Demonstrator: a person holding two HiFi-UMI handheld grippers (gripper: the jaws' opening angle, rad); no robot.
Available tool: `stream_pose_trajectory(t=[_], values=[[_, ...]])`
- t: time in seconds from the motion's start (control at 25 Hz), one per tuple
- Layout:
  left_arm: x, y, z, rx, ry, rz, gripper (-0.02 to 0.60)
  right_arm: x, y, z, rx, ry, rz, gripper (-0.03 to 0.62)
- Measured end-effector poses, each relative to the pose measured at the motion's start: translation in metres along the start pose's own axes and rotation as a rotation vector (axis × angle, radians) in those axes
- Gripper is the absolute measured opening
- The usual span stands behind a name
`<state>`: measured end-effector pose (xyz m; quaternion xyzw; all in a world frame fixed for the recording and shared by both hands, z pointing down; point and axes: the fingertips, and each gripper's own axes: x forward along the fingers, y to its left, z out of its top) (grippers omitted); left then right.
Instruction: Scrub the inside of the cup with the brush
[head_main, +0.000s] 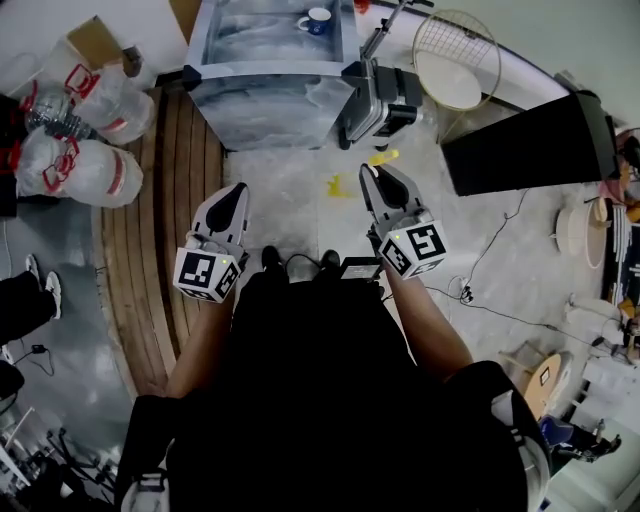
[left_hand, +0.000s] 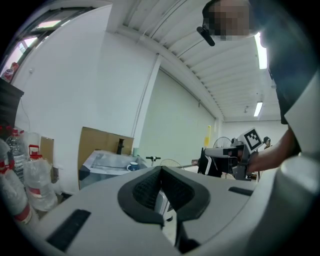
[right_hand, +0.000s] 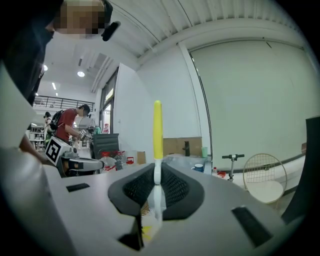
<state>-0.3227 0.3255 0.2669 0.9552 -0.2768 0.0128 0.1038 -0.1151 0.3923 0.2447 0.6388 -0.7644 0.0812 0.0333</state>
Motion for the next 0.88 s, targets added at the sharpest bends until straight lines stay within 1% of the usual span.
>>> stream_pose_trajectory(t=[0.16, 0.28, 0.52, 0.6, 0.88], values=[[0.019, -0.032, 0.001, -0.038, 0.017, -0.011, 0.015, -0.017, -0.012, 0.003, 0.008, -0.017, 0.028, 0.048], [0.031, -0.052, 0.008, -0.049, 0.019, -0.02, 0.015, -0.036, -0.029, 0.002, 0.024, -0.019, 0.024, 0.048], [0.054, -0.084, 0.011, -0.02, 0.042, -0.053, 0.015, -0.06, -0.056, 0.002, 0.029, -0.031, 0.011, 0.048], [0.056, -0.096, 0.015, -0.008, 0.036, -0.06, 0.015, -0.069, -0.061, 0.001, 0.034, -0.038, 0.002, 0.048], [0.05, -0.112, 0.031, 0.045, 0.004, -0.038, 0.015, -0.081, -0.065, 0.0, 0.014, -0.04, -0.005, 0.047]])
